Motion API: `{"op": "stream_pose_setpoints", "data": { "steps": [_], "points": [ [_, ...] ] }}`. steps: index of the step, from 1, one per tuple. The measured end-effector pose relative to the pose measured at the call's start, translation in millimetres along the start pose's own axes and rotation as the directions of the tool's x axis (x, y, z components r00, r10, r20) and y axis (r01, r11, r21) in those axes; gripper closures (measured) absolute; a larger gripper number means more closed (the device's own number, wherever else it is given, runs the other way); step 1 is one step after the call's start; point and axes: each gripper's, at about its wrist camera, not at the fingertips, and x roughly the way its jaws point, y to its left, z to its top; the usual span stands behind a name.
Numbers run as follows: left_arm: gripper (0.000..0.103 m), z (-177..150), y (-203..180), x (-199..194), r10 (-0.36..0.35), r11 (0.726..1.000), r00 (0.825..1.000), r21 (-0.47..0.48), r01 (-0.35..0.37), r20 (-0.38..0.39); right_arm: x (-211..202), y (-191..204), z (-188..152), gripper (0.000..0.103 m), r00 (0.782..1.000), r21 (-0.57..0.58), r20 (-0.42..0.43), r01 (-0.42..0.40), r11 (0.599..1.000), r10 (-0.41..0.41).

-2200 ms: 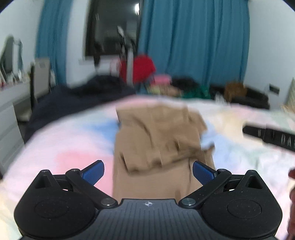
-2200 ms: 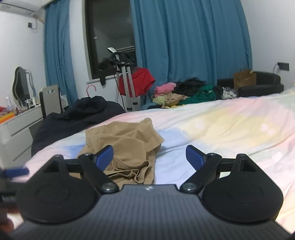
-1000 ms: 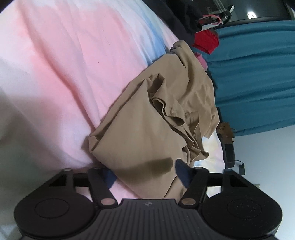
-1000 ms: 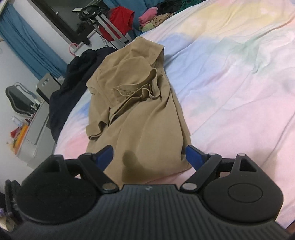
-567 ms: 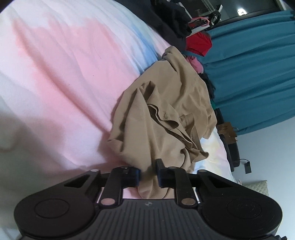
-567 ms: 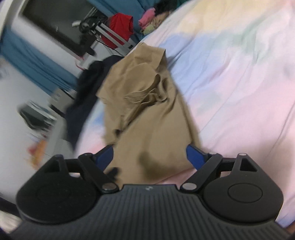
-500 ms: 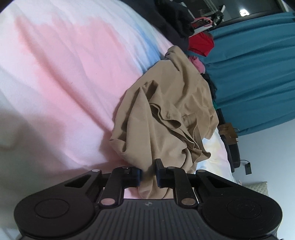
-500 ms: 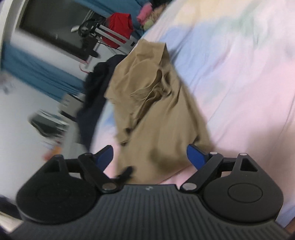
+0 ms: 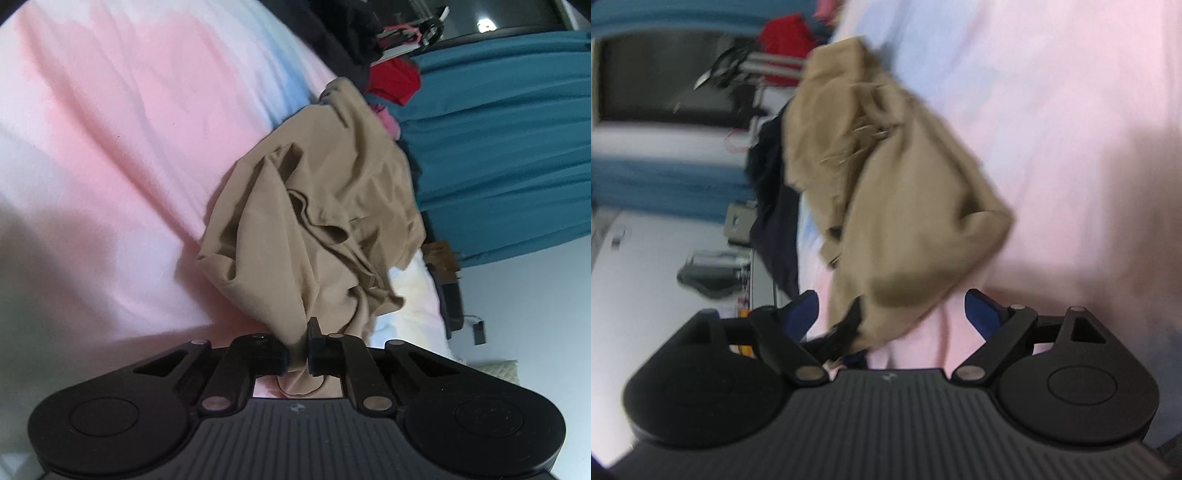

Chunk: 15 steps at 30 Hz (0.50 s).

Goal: Fold clothes

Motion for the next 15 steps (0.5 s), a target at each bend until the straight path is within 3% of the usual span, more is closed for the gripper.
{"op": "stream_pose_setpoints", "data": {
  "steps": [2,4,7,8,9,12,15],
  "points": [
    [0.095,0.3,-1.9,-4.5,-0.033,0.999,0.999,-0.004,0.033,0.018,-2.1,-4.1,4.6,0.033,0.999,0.016,0.051,0.007,1.000,-0.007],
    [0.095,0.8,-1.6,-8.1,-0.064,0.998,0.998,-0.018,0.065,0.028,-3.1,-1.4,6.4,0.035,0.996,-0.007,0.094,0.011,1.000,-0.010],
    [0.095,2.1,-0.8,-12.1,-0.090,0.995,0.995,-0.030,0.091,0.034,2.9,5.3,4.4,0.052,0.995,-0.041,0.103,0.012,0.999,-0.007],
    [0.095,2.0,-1.0,-12.3,-0.089,0.996,0.996,-0.029,0.090,0.030,4.7,6.6,4.4,0.060,0.993,-0.048,0.113,0.017,0.999,-0.012],
    [0.094,1.8,-1.2,-12.3,-0.087,0.996,0.996,-0.028,0.088,0.026,5.6,7.4,5.1,0.076,0.992,-0.054,0.127,0.020,0.998,-0.013],
    [0.088,1.0,-1.7,-11.9,-0.082,0.996,0.997,-0.025,0.083,0.014,5.7,13.5,6.4,0.086,0.989,-0.097,0.146,0.019,0.995,-0.005],
    [0.070,-1.2,-3.1,-9.1,-0.087,0.996,0.996,-0.014,0.087,-0.021,-5.9,21.0,8.2,0.087,0.986,-0.132,0.159,-0.038,0.991,0.059]
  ]
}}
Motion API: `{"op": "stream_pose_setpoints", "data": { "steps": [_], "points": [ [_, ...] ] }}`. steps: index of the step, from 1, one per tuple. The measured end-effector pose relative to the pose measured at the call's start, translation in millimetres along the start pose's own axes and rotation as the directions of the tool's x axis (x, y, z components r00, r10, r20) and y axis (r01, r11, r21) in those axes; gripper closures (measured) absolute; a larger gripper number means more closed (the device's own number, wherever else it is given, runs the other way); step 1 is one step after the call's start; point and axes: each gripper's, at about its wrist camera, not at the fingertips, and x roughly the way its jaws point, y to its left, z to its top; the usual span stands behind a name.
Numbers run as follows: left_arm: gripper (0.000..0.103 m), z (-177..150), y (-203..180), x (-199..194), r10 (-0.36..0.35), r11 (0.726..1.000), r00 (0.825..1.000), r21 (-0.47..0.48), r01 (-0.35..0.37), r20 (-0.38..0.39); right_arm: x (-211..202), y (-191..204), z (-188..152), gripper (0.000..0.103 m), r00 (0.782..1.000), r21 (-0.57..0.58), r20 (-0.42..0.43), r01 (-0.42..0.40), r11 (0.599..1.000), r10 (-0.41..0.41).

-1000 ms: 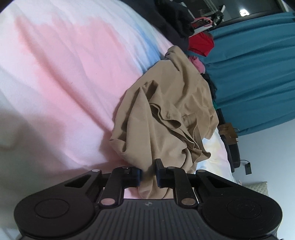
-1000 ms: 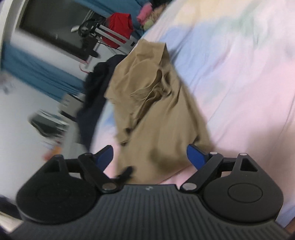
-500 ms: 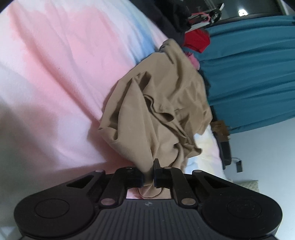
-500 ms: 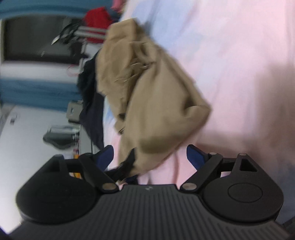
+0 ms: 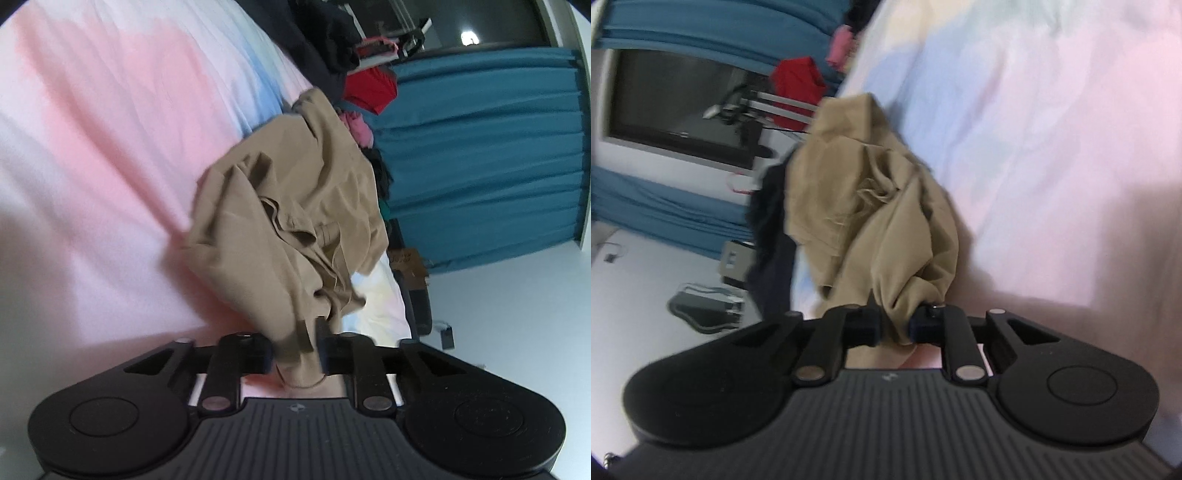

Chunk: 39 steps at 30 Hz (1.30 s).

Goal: Fold clothes

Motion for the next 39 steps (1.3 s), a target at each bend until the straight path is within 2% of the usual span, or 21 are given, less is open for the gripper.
{"op": "stream_pose_setpoints", "data": {
  "steps": [1,4,6,9,12,14,15,17,23,27,31,35,39],
  "points": [
    [0.064,-2.0,-0.5,1.4,-0.001,1.000,1.000,0.005,0.001,-0.015,-2.5,4.1,1.6,0.088,1.000,-0.013,0.008,-0.021,1.000,0.021],
    [0.055,-5.7,-2.6,6.0,-0.023,1.000,0.999,0.014,0.024,-0.049,-8.3,15.5,6.8,0.088,0.996,-0.043,0.026,-0.082,0.996,0.083],
    [0.053,-4.0,0.3,8.9,-0.068,0.998,0.995,-0.017,0.067,-0.067,-11.8,19.3,10.5,0.088,0.992,-0.044,0.039,-0.119,0.992,0.120],
    [0.052,-0.5,5.9,6.2,-0.094,0.994,0.995,-0.059,0.092,-0.031,-15.9,18.4,17.5,0.089,0.987,-0.026,0.055,-0.149,0.989,0.150],
    [0.056,1.8,11.0,-5.9,-0.096,0.992,0.994,-0.080,0.100,0.044,-18.8,16.4,22.8,0.089,0.986,-0.022,0.061,-0.152,0.988,0.153],
    [0.069,1.9,14.0,-11.8,-0.102,0.989,0.992,-0.096,0.109,0.077,-20.0,15.5,24.1,0.089,0.987,-0.020,0.061,-0.149,0.989,0.150],
    [0.072,1.6,15.0,-13.2,-0.099,0.989,0.991,-0.101,0.107,0.086,-20.5,15.3,24.3,0.089,0.987,-0.018,0.061,-0.148,0.989,0.149],
    [0.092,0.0,14.6,-13.1,-0.087,0.991,0.992,-0.097,0.097,0.095,-20.1,16.4,21.8,0.089,0.988,-0.024,0.060,-0.143,0.989,0.145],
    [0.095,3.1,-10.9,-31.0,-0.130,0.991,0.984,-0.005,0.132,0.123,-26.8,29.7,23.5,0.089,0.989,-0.051,0.062,-0.128,0.990,0.131],
    [0.095,-1.2,-34.3,-60.2,-0.147,0.989,0.982,0.046,0.143,0.119,-54.8,53.7,21.1,0.089,0.989,-0.125,0.055,-0.130,0.984,0.138],
    [0.095,-27.7,-56.1,-98.7,-0.146,0.987,0.983,0.088,0.136,0.113,-95.4,72.8,10.3,0.089,0.991,-0.193,0.041,-0.118,0.974,0.128],
    [0.095,-68.3,-67.5,-146.5,-0.120,0.988,0.987,0.107,0.108,0.106,-146.2,75.5,-13.4,0.089,0.995,-0.229,0.017,-0.091,0.969,0.097],
    [0.095,-108.5,-66.9,-182.6,-0.037,0.993,0.998,0.117,0.030,0.055,-193.3,67.1,-42.2,0.089,1.000,-0.245,-0.011,-0.026,0.969,0.024]
  ]
}}
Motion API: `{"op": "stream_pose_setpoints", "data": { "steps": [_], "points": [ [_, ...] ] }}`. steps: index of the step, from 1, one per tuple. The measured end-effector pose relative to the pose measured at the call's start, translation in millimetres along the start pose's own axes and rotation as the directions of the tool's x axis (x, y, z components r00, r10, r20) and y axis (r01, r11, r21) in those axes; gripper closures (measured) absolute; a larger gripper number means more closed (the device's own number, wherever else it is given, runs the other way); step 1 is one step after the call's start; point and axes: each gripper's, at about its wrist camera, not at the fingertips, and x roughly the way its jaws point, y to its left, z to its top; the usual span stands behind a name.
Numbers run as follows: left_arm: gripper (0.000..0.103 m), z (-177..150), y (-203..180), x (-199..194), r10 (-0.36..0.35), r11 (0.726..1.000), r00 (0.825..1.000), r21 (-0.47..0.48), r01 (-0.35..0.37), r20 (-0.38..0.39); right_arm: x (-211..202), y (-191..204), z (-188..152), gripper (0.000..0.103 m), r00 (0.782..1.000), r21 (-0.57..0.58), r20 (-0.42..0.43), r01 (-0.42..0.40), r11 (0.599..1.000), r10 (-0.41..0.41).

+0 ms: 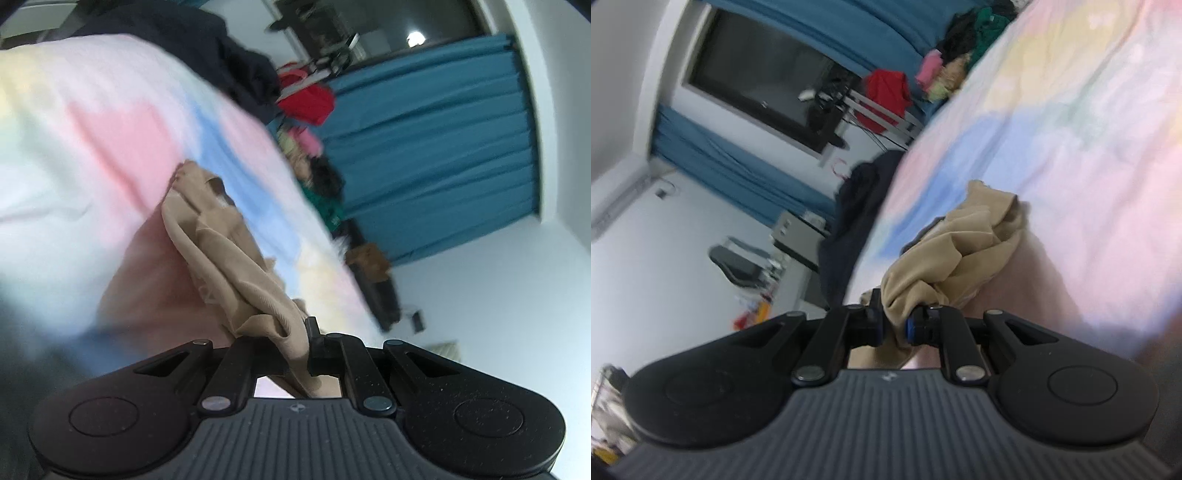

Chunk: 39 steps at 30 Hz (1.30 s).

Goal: Fold clothes

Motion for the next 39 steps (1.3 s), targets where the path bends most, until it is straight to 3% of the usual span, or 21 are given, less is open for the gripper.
{"op": "stream_pose_setpoints", "data": {
  "steps": [6,12,21,26,31,34,37,39],
  "points": [
    [0.095,-8.7,4.1,-5.7,0.051,0.998,0.998,-0.026,-0.052,-0.046,-10.8,-4.9,-9.9,0.088,0.999,0.025,-0.025,0.040,0.999,-0.039],
    [0.095,34.5,-6.2,41.4,0.118,0.991,0.993,-0.058,-0.119,-0.022,36.2,-4.2,18.7,0.088,0.997,0.121,-0.020,0.070,0.990,-0.068],
    [0.094,112.5,-22.4,140.9,0.213,0.976,0.977,-0.035,-0.213,0.007,131.8,-18.2,77.5,0.087,0.993,0.263,-0.025,0.117,0.958,-0.114],
    [0.093,137.0,-12.0,193.9,0.242,0.968,0.970,0.071,-0.243,0.020,181.7,-40.7,99.0,0.087,0.988,0.300,-0.060,0.153,0.941,-0.142],
    [0.093,139.8,6.3,229.6,0.269,0.953,0.962,0.135,-0.272,0.039,218.6,-49.4,105.8,0.086,0.975,0.238,-0.076,0.222,0.946,-0.210],
    [0.092,140.9,13.9,243.7,0.291,0.938,0.955,0.179,-0.296,0.053,241.9,-62.9,111.5,0.084,0.973,0.221,-0.114,0.224,0.949,-0.203],
    [0.091,136.4,24.8,251.6,0.304,0.926,0.951,0.218,-0.308,0.054,252.9,-81.1,113.2,0.072,0.978,0.241,-0.149,0.177,0.954,-0.144],
    [0.091,134.3,26.9,252.9,0.293,0.926,0.955,0.232,-0.297,0.049,251.3,-83.4,113.4,0.046,0.986,0.248,-0.143,0.124,0.961,-0.090]
  ]
}}
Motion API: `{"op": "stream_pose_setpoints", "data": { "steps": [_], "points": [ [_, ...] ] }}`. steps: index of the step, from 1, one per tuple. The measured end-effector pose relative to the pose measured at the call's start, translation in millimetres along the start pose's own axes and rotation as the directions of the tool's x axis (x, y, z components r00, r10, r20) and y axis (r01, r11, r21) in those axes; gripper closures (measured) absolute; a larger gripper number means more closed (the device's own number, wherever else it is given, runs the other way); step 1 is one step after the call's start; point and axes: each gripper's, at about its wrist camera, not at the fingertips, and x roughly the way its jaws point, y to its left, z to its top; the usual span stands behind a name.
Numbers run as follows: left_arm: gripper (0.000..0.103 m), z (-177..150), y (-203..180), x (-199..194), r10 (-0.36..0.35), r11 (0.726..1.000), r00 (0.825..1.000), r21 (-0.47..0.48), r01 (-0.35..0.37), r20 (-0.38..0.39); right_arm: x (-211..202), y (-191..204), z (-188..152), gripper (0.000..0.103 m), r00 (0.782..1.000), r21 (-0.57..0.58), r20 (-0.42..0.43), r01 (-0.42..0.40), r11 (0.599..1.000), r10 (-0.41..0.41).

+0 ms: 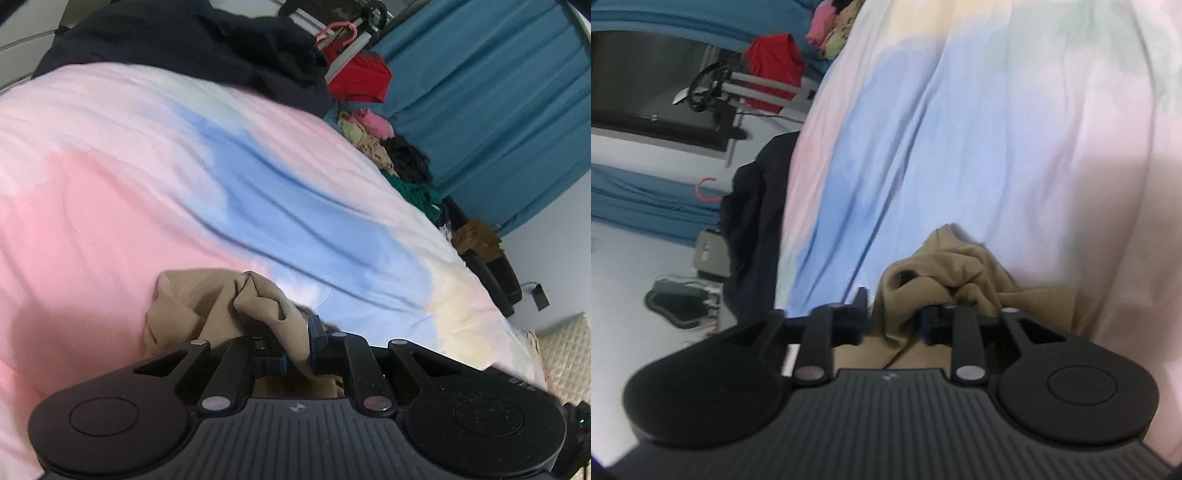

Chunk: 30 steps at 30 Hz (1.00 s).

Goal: Fold clothes

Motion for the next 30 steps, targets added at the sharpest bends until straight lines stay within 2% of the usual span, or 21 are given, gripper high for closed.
{"op": "stream_pose_setpoints", "data": {
  "steps": [1,2,3,4,5,8,11,13,15,18,20,24,27,30],
  "points": [
    [0.086,-1.0,0.2,0.2,-0.008,1.000,1.000,0.007,0.008,0.000,-2.0,0.3,-0.7,0.037,0.999,0.003,0.001,-0.034,0.999,0.034],
    [0.069,-1.3,-2.8,-1.4,-0.018,0.999,1.000,0.027,0.017,0.005,-5.7,4.0,-2.1,0.018,0.998,-0.004,0.002,-0.065,0.998,0.065],
    [0.056,-1.3,-7.7,-4.1,-0.029,0.998,1.000,0.057,0.029,0.011,-9.9,8.6,-3.7,0.012,0.996,-0.015,0.003,-0.094,0.995,0.095],
    [0.029,-2.1,-14.0,-9.2,-0.033,0.995,0.999,0.097,0.030,0.031,-14.2,14.4,-5.4,0.012,0.993,-0.040,0.004,-0.114,0.993,0.114],
    [0.013,-4.4,-21.1,-17.0,-0.038,0.989,0.997,0.147,0.028,0.070,-19.1,20.3,-7.7,0.012,0.991,-0.076,0.000,-0.132,0.988,0.133],
    [0.006,-14.7,-38.2,-36.7,-0.065,0.961,0.987,0.277,0.022,0.145,-36.8,31.5,-13.3,0.013,0.985,-0.164,0.016,-0.165,0.972,0.170],
    [0.004,-23.8,-45.6,-46.3,-0.044,0.942,0.986,0.334,-0.012,0.159,-52.2,36.6,-20.8,0.013,0.988,-0.277,0.068,-0.113,0.954,0.137],
    [0.004,-27.9,-44.9,-43.7,-0.008,0.933,0.989,0.356,-0.045,0.145,-51.9,43.9,-26.1,0.013,0.994,-0.397,0.068,-0.054,0.916,0.088],
    [0.004,-31.6,-43.2,-35.3,0.037,0.921,0.991,0.380,-0.083,0.127,-47.9,50.3,-32.5,0.030,0.996,-0.509,0.079,0.012,0.861,0.033],
    [0.004,-33.7,-39.4,-17.2,0.094,0.903,0.991,0.412,-0.123,0.092,-24.5,54.4,-40.2,0.032,0.995,-0.613,0.088,0.088,0.785,-0.043],
    [0.004,-33.9,-34.1,-4.6,0.123,0.894,0.990,0.425,-0.138,0.063,-3.2,52.6,-40.1,0.033,0.993,-0.633,0.081,0.121,0.764,-0.089],
    [0.004,-41.5,-30.2,12.4,0.166,0.871,0.983,0.456,-0.183,0.077,30.8,51.0,-44.4,0.034,0.982,-0.694,0.108,0.185,0.696,-0.154],
    [0.005,-45.4,-29.6,10.2,0.163,0.860,0.983,0.475,-0.186,0.089,31.4,48.4,-48.6,0.034,0.981,-0.704,0.118,0.194,0.683,-0.157],
    [0.005,-48.8,-34.8,0.2,0.135,0.863,0.986,0.479,-0.164,0.093,14.0,50.6,-52.5,0.033,0.985,-0.688,0.113,0.173,0.705,-0.132]
  ]
}}
